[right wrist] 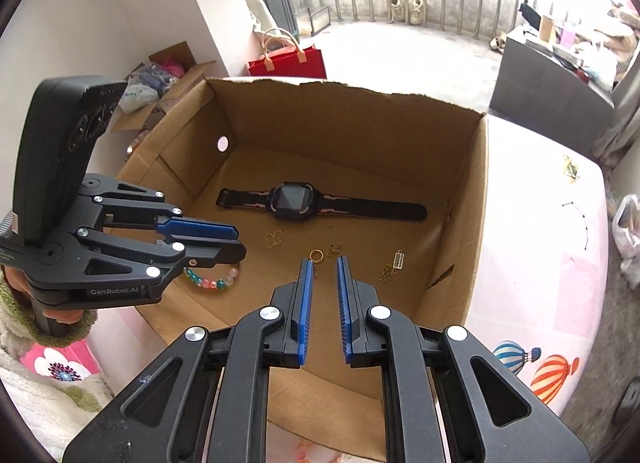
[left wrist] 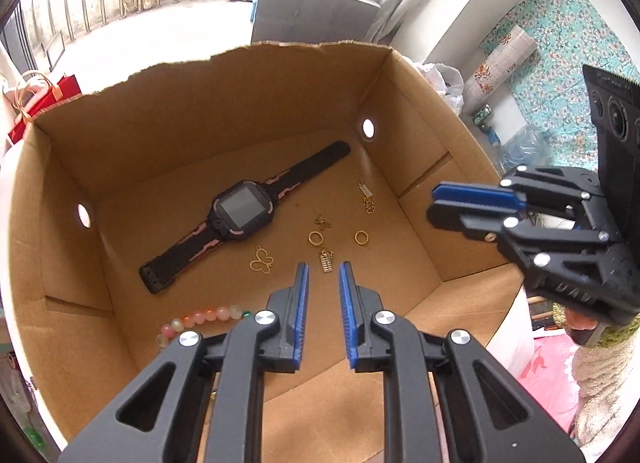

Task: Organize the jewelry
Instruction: 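Withdraw both grippers and move them toward the pink-orange bead bracelet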

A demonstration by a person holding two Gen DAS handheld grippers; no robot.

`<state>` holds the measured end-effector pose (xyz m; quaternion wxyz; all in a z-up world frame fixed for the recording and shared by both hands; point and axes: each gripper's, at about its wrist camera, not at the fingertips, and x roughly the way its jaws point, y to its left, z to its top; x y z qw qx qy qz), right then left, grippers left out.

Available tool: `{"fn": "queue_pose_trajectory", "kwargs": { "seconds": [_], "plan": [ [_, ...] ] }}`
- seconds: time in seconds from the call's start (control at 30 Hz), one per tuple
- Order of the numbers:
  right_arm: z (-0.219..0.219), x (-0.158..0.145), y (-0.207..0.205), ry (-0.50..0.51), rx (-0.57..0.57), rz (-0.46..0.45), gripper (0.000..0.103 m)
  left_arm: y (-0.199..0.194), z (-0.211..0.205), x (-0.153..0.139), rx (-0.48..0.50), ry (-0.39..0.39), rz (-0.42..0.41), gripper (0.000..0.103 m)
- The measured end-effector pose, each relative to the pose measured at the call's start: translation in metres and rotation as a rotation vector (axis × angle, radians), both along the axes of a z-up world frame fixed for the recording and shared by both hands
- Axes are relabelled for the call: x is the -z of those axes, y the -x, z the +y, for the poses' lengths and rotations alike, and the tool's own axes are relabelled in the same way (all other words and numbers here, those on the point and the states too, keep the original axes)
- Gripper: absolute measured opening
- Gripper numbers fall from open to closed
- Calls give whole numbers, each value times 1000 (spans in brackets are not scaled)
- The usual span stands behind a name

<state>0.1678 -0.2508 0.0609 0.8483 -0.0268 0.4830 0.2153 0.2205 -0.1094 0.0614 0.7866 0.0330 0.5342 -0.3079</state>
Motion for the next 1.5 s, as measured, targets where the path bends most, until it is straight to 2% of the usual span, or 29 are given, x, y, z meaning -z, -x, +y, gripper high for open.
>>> {"fn": "queue_pose_trajectory", "kwargs": {
  "seconds": [0.2, 0.3, 0.37, 0.43, 0.53, 0.67, 0.83, 1.0, 1.1, 1.27, 1.5],
  "plan": [
    [-24, -42, 30, -102, 64, -117, 15, 30, 16, -29, -9, 22, -137, 22],
    [-39, -60, 58, -161, 119, -177, 20, 53, 31, -45, -22, 39, -220, 32],
    [-46, -67, 80, -180, 156, -217, 28, 72, 45, -53, -35, 59, -262, 44],
    [-53, -69, 104, -191, 201, -251, 32, 89, 58, -58, -61, 65, -293, 57],
    [-64, -63, 137, -217, 271, -262, 33, 117, 73, -59, -90, 42, -331, 71],
    [-80, -36, 164, -271, 364, -208, 33, 152, 81, -46, -75, 2, -326, 83],
    [-91, 18, 171, -314, 460, -56, 35, 178, 70, -9, -51, -34, -237, 88],
    [-86, 65, 158, -297, 495, 60, 29, 179, 50, 35, -63, -149, -185, 88],
    [-77, 75, 148, -223, 494, 61, 28, 178, 40, 53, -69, -213, -187, 88],
    [-69, 88, 138, -175, 468, 67, 26, 173, 31, 65, -87, -271, -181, 88],
    [-60, 97, 131, -79, 427, 49, 15, 169, 33, 75, -123, -298, -155, 89]
  ]
}}
